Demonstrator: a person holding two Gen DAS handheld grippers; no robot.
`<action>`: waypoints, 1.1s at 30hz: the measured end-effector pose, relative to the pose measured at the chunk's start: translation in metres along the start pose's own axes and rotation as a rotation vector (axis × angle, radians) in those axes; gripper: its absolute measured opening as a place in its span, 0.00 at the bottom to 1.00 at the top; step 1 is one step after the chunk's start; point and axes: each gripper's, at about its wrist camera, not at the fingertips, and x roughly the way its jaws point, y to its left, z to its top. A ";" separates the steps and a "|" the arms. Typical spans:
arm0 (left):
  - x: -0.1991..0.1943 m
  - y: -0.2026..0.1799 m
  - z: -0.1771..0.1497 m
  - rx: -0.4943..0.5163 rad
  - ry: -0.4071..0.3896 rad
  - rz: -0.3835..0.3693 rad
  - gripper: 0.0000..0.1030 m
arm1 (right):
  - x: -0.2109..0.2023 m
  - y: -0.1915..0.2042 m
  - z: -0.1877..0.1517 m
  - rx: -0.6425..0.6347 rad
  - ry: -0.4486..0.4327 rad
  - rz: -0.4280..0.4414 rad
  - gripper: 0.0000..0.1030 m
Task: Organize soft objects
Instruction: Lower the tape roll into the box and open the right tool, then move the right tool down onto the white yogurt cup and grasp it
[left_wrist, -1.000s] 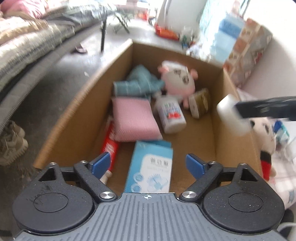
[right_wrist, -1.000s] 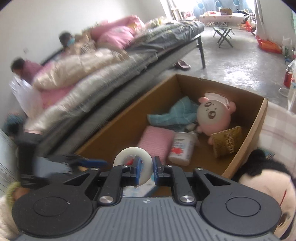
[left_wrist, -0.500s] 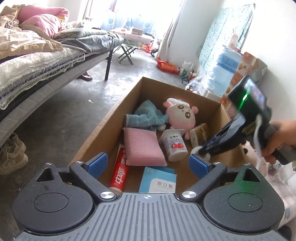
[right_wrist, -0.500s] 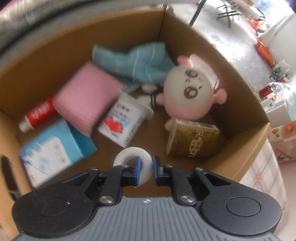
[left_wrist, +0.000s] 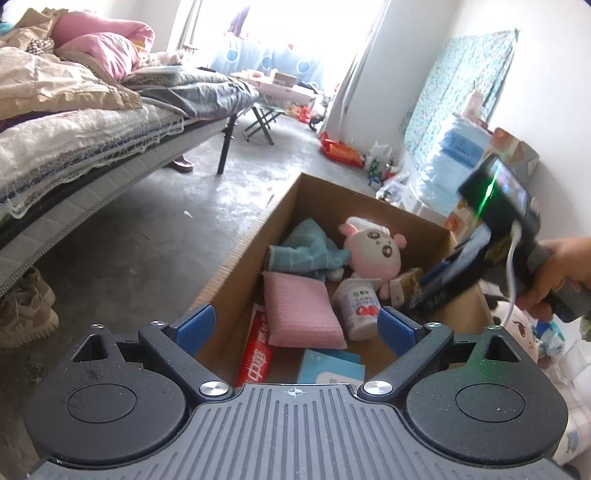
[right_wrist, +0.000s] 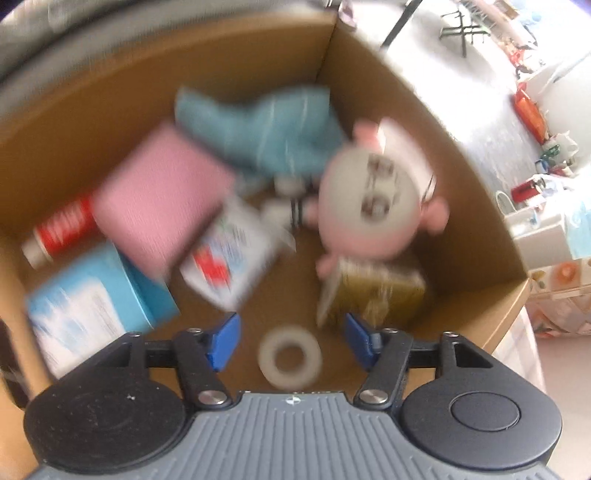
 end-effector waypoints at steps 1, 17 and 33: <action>-0.001 0.001 0.000 -0.004 -0.003 0.001 0.92 | -0.006 -0.004 0.004 0.035 -0.028 0.034 0.64; -0.003 0.011 0.001 -0.024 0.002 0.007 0.92 | 0.029 0.019 0.054 -0.077 -0.102 0.115 0.33; -0.004 0.009 0.002 -0.024 0.001 0.002 0.92 | -0.024 0.086 -0.011 -0.376 -0.256 -0.060 0.07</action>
